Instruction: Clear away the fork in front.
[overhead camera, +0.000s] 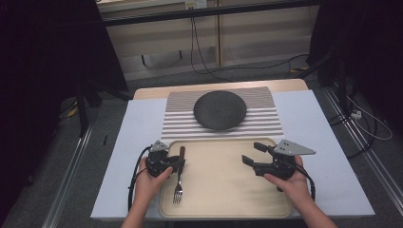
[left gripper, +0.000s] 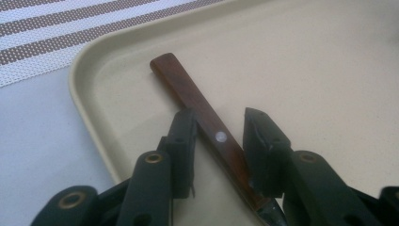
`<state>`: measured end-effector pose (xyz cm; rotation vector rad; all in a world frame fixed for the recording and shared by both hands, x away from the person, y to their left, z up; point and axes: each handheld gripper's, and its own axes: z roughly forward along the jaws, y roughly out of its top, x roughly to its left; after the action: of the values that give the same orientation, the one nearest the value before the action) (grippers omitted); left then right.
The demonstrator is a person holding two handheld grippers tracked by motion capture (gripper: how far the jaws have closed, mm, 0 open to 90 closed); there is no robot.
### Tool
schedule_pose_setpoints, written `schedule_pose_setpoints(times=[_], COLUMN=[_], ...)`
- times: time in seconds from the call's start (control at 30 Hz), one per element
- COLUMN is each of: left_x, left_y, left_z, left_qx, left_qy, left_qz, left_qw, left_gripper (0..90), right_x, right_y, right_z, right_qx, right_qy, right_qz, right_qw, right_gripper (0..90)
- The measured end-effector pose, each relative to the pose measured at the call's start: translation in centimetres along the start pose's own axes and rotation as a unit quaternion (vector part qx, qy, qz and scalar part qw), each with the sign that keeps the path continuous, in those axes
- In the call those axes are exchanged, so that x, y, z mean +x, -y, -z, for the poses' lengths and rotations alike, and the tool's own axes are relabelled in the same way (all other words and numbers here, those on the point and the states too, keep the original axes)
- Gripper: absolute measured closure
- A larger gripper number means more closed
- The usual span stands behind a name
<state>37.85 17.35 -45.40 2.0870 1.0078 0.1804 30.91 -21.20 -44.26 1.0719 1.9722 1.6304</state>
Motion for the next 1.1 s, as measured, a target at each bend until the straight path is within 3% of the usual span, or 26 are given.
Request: schedule_pose_setpoints(times=[0.2,0.47,0.83,1.1], left_x=[0.2,0.7,0.2,0.6], left_y=[-0.2,-0.3,0.0,0.3], left_z=[0.6,2.2,3.9,4.9], left_qx=[-0.026,-0.069,-0.088,-0.093], left_qy=[0.0,0.009,0.027,0.023], left_qz=[0.015,0.035,0.016,0.009], left_qw=[0.9995,0.997,0.9957,0.9954], left_gripper=[58.5,45.5,33.4,29.7], right_x=[-0.1,-0.3,-0.6,-1.1], right_y=[0.1,-0.2,0.5,0.9], right_z=[0.1,0.9,2.8,4.4], right_qx=[0.003,0.012,0.034,0.039], right_qy=[0.002,0.008,0.012,0.021], right_qz=[-0.001,0.005,0.017,0.019], right_qw=[1.0,0.9999,0.9992,0.9988], right_gripper=[27.8,25.0,20.6,19.1])
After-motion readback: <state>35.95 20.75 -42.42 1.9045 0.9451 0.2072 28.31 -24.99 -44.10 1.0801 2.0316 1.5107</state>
